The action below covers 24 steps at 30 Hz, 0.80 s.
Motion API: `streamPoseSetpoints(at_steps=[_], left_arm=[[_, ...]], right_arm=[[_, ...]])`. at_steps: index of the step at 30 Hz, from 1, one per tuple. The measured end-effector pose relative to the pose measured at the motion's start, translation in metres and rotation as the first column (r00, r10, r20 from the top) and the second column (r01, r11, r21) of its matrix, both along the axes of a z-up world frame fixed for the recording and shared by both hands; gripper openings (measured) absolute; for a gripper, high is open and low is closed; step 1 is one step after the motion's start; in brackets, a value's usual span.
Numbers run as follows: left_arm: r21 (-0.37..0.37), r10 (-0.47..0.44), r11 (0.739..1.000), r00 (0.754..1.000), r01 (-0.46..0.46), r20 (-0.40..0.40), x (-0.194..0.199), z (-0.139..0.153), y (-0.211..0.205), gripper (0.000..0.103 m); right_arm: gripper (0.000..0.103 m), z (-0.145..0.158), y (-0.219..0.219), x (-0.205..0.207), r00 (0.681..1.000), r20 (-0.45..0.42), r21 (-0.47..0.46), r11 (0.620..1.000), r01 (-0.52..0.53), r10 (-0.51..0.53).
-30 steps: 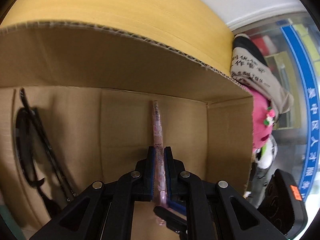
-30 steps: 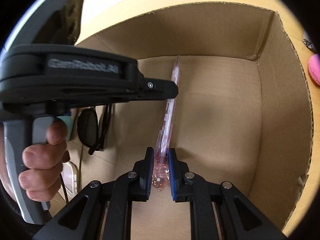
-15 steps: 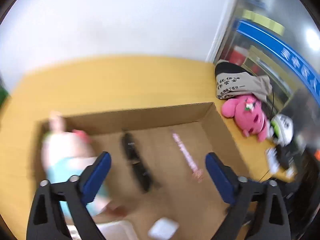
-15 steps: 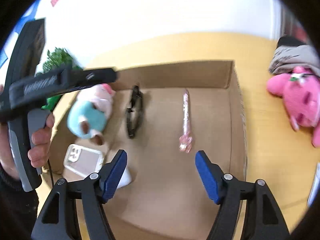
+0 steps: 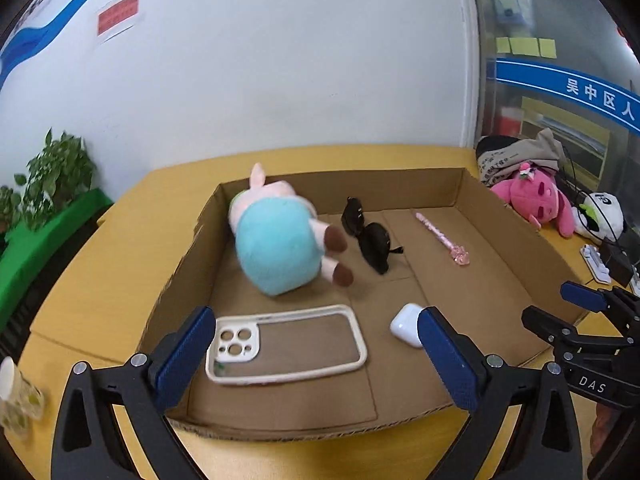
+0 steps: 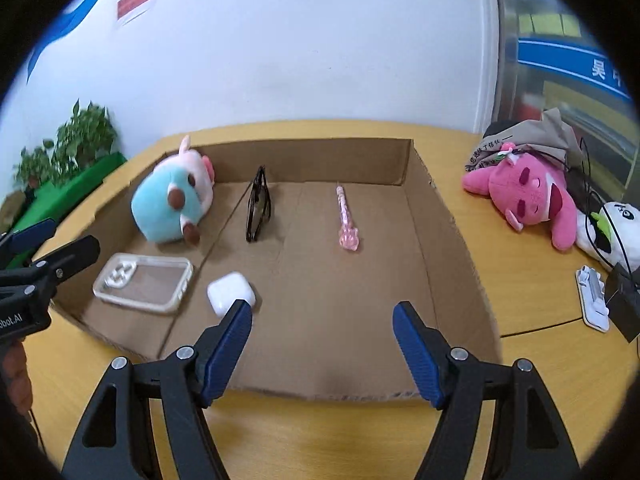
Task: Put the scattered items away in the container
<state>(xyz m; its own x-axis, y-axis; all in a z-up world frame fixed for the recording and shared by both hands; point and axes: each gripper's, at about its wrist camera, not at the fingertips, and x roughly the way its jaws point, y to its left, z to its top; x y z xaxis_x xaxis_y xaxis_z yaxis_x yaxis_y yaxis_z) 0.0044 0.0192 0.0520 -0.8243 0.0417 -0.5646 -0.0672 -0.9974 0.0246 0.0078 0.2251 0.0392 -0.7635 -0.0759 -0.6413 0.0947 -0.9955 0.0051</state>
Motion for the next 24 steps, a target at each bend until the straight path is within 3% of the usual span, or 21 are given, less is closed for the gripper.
streamPoseSetpoints(at_steps=[4,9,12,16,24], left_arm=[[0.027,0.011,1.000,0.999,-0.011,-0.032,0.010,-0.016,-0.007,0.102],[-0.019,0.022,1.000,0.995,-0.024,-0.101,0.016,-0.034,-0.003,0.102],[-0.033,0.024,0.999,0.996,-0.027,-0.087,0.010,-0.044,-0.001,0.103],[0.010,0.018,1.000,0.995,-0.017,-0.100,0.010,-0.050,-0.005,0.103],[0.018,0.001,1.000,0.998,0.000,-0.057,0.002,-0.054,-0.004,0.103]], right_arm=[[0.073,-0.015,-0.006,0.008,0.999,-0.031,0.022,1.000,-0.011,0.011],[0.079,-0.023,-0.001,0.010,0.996,-0.080,-0.012,1.000,0.029,-0.030],[0.080,-0.025,-0.002,0.015,0.992,-0.121,-0.007,0.999,0.031,-0.032],[0.081,-0.028,-0.002,0.021,0.984,-0.175,-0.010,0.999,0.032,-0.033],[0.089,-0.029,-0.005,0.018,0.986,-0.164,-0.008,1.000,0.013,-0.015]])
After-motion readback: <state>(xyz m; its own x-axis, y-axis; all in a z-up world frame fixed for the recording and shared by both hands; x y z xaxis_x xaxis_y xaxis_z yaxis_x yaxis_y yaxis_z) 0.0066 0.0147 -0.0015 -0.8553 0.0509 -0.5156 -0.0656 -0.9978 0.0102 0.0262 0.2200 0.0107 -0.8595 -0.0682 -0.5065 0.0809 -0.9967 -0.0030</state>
